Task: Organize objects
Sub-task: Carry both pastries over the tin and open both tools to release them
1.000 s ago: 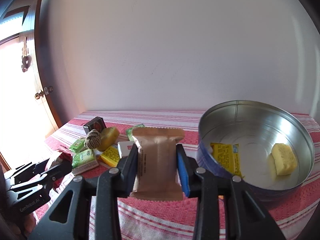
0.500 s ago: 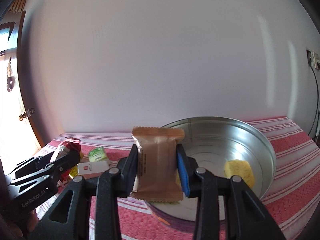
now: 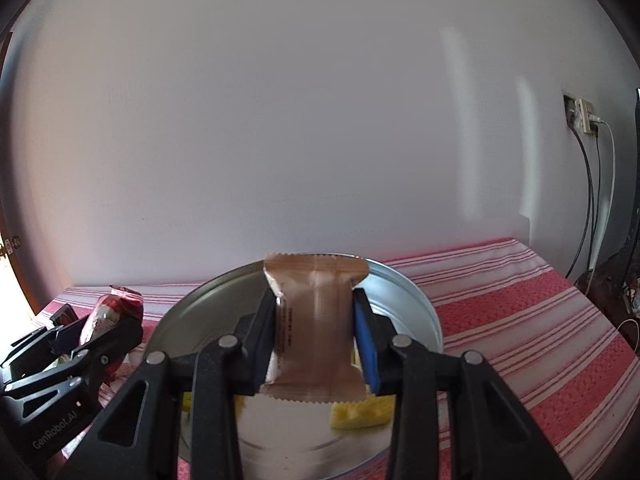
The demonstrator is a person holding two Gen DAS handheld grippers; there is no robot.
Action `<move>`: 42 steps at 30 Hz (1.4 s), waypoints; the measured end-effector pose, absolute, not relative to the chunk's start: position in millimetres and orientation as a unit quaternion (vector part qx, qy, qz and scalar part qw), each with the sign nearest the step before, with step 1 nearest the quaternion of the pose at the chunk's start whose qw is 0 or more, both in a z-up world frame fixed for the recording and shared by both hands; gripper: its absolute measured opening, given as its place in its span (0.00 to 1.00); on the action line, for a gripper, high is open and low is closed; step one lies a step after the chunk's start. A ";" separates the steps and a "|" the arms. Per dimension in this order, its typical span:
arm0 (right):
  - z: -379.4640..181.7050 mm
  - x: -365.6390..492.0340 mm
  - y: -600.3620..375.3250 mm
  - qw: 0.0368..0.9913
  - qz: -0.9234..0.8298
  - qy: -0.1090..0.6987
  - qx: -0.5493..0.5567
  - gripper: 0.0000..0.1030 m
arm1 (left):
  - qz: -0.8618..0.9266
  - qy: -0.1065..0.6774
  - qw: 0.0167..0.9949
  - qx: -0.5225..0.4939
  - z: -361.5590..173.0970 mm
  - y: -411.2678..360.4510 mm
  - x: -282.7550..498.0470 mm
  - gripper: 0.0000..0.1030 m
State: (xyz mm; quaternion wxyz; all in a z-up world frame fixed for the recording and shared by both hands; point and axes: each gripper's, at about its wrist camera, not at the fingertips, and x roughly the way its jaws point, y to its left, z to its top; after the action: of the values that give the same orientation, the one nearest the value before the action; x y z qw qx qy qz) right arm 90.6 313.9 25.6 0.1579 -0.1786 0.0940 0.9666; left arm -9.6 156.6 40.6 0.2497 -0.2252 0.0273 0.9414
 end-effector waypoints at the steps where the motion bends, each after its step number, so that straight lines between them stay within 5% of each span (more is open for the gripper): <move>1: 25.0 90.9 318.7 0.162 0.966 0.096 -0.180 0.36 | 0.941 0.027 0.250 -0.226 41.3 162.5 -6.4 0.42; 39: -6.8 52.3 343.3 0.180 0.948 0.082 -0.251 0.36 | 0.939 0.066 0.231 -0.245 12.4 223.0 -40.3 0.43; 41: -4.6 55.3 343.1 0.180 0.950 0.088 -0.241 0.39 | 0.944 0.062 0.226 -0.234 17.6 218.9 -27.8 0.45; 42: -2.1 58.6 343.1 0.179 0.952 0.092 -0.230 0.51 | 0.946 0.062 0.223 -0.228 19.4 218.7 -25.7 0.54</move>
State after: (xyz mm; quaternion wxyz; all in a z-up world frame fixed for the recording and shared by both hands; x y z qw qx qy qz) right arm 58.6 343.1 -2.1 0.1793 -0.2301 0.0918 0.9521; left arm -25.7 218.7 19.4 0.2230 -0.2282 0.0616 0.9457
